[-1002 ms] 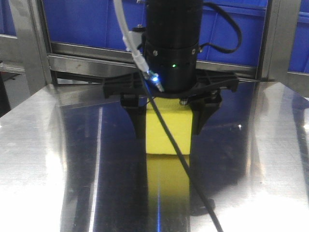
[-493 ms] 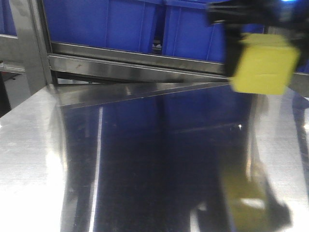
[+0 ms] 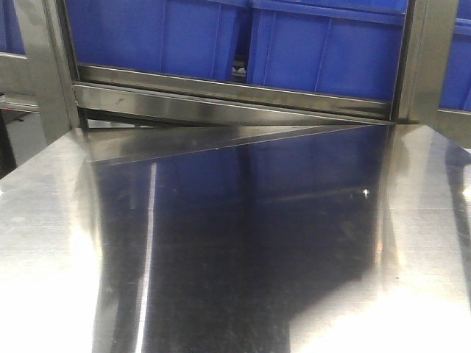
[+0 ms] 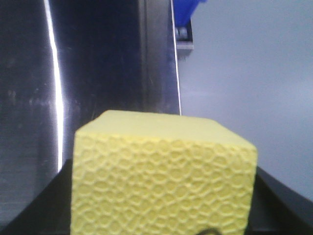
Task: Place yellow foam block on left shelf second layer
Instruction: 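Lift the yellow foam cube off the table with the right gripper, then turn the base away from the table holding the cube in the right gripper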
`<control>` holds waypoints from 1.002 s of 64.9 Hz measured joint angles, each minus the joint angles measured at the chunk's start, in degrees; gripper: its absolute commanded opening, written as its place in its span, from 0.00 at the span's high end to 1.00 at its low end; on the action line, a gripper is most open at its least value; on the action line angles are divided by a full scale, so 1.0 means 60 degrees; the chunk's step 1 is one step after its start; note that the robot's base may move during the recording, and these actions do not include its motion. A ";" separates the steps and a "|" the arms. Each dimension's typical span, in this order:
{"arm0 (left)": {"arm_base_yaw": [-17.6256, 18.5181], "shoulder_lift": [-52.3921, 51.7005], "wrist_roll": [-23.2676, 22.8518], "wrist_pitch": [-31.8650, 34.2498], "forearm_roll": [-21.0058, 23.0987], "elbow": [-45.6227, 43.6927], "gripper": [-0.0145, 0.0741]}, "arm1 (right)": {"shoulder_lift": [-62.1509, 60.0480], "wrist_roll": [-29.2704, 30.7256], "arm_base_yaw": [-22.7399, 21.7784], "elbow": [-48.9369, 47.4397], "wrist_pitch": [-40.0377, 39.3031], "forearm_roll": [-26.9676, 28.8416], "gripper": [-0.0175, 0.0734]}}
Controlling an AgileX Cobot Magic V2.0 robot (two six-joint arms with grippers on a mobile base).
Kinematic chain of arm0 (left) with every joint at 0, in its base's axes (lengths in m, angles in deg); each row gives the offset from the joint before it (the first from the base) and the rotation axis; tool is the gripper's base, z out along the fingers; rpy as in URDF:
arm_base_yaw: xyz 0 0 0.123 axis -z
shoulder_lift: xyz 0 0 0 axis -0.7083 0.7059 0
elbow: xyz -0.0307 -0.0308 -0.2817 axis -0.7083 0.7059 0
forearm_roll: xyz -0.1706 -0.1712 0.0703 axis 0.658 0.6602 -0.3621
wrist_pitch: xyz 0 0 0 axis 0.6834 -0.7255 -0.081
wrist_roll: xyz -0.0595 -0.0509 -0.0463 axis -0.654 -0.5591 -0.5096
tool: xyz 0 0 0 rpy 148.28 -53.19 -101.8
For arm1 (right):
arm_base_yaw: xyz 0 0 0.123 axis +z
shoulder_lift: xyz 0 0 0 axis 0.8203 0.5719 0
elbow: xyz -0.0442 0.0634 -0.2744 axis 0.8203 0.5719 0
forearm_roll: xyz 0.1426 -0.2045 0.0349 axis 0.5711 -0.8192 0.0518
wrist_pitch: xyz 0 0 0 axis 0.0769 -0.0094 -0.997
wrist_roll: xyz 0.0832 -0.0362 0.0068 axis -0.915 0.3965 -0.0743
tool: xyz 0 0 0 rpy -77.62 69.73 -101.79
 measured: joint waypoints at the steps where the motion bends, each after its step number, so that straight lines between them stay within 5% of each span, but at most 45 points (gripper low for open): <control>1: 0.0000 0.0000 0.0000 0.0000 0.0000 0.0000 0.68 | -0.0160 0.0022 0.0000 0.0065 -0.0060 0.0018 0.61; 35: 0.0000 0.0000 0.0000 0.0000 0.0000 0.0000 0.68 | -0.5925 0.0161 -0.0007 0.1127 -0.1387 -0.0553 0.61; 65: 0.0000 0.0000 0.0000 0.0000 0.0000 0.0000 0.68 | -0.7103 0.0161 -0.0007 0.1127 -0.1174 -0.0835 0.61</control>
